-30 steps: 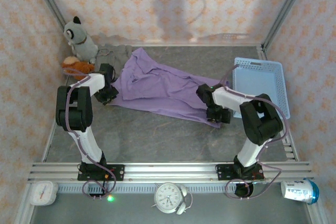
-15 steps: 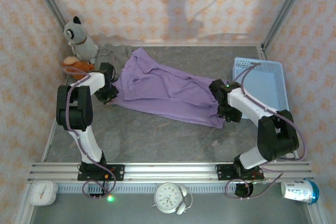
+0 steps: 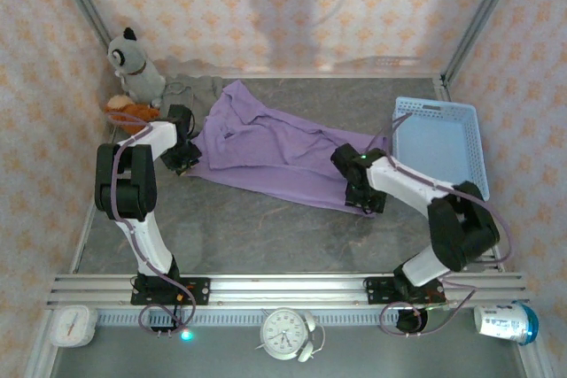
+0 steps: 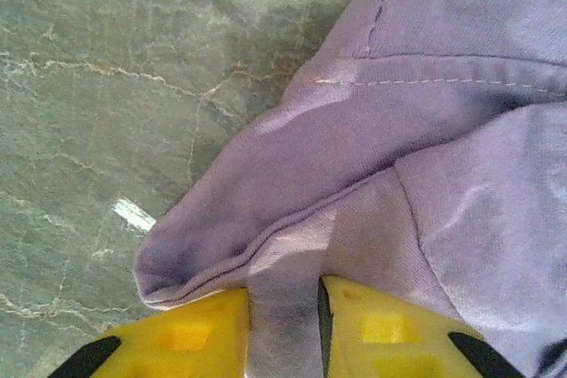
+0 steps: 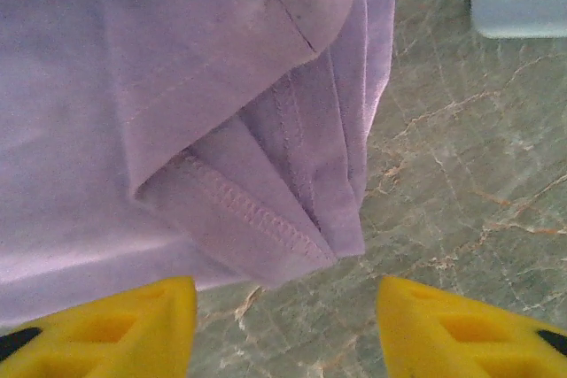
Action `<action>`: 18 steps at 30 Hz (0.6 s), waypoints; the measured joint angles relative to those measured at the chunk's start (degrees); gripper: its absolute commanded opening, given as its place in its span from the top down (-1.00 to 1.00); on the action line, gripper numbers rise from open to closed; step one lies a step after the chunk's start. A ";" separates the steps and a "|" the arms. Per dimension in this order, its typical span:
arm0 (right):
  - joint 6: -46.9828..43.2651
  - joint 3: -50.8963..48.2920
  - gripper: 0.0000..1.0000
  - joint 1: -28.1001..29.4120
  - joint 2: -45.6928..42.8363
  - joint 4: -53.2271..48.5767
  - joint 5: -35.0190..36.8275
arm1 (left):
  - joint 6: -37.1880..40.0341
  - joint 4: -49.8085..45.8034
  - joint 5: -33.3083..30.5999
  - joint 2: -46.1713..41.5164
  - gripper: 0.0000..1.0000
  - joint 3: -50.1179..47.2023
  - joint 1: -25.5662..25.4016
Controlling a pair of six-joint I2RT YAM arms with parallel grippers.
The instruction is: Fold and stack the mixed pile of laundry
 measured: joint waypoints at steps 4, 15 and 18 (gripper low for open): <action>0.98 -0.02 0.06 -3.10 7.10 -0.48 2.89 | 0.00 0.02 0.02 0.24 0.47 0.00 0.00; -2.38 -0.48 0.09 -13.33 -1.16 -5.27 9.42 | 1.05 -0.13 0.07 0.96 0.47 0.74 -0.02; -3.39 -0.39 0.10 -13.31 -1.49 -6.34 9.77 | 1.05 -0.17 0.04 0.96 0.47 0.79 -0.02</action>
